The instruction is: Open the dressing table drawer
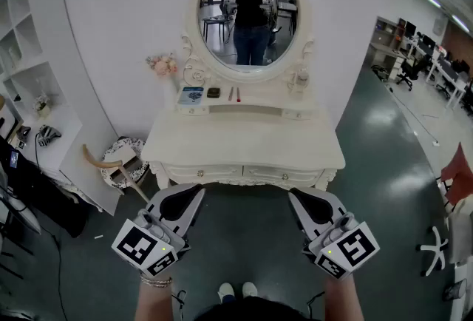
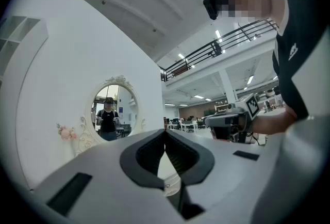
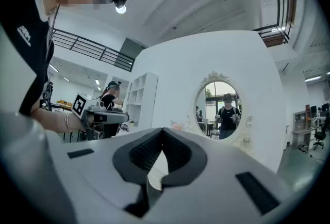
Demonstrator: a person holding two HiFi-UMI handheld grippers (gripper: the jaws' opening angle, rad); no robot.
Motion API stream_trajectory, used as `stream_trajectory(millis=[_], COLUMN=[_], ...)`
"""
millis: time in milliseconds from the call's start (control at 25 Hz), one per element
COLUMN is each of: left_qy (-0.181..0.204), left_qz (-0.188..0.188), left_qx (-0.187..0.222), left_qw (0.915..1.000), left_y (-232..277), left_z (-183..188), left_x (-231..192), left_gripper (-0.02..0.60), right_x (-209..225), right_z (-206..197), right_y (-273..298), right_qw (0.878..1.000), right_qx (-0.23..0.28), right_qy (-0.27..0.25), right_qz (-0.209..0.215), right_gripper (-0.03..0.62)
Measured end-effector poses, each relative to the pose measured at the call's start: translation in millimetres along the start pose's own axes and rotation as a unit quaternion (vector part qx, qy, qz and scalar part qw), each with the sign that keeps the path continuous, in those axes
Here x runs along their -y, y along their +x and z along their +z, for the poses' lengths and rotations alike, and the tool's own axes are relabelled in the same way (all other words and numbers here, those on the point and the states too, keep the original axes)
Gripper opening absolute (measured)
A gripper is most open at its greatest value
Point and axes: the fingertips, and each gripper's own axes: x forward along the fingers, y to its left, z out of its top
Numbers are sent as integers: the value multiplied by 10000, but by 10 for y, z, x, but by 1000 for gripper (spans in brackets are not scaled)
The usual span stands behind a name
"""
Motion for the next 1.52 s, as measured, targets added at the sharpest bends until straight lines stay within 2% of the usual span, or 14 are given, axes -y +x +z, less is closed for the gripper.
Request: stream_trajectory(millis=[360, 560, 800, 960, 1120, 1320, 1520], left_qy=[-35, -93, -171, -327, -467, -605, -577], left_qz=[94, 185, 411, 570, 737, 973, 1129], left_qx=[0, -42, -47, 58, -173, -265, -297], left_qw=[9999, 9998, 9990, 9978, 9960, 9931, 9915], left_y=[4, 14, 9, -27, -70, -113, -30], left_z=[-43, -82, -156, -263, -424, -536, -618], left_x=[29, 42, 55, 101, 108, -35, -383], left_gripper=[17, 17, 17, 17, 17, 17, 17], right_x=[38, 75, 145, 182, 209, 251, 343], right_z=[-52, 10, -49, -206, -346, -401, -499], right_y=[-23, -86, -171, -233, -208, -24, 385], right_qw=[10000, 9989, 9993, 9985, 9952, 9943, 9932], right_qx=[-56, 333, 311, 307, 378, 331, 269], right_qy=[10, 262, 150, 368, 740, 725, 664], right_qz=[60, 195, 152, 246, 511, 714, 916], right_gripper=[18, 18, 18, 18, 20, 20, 20])
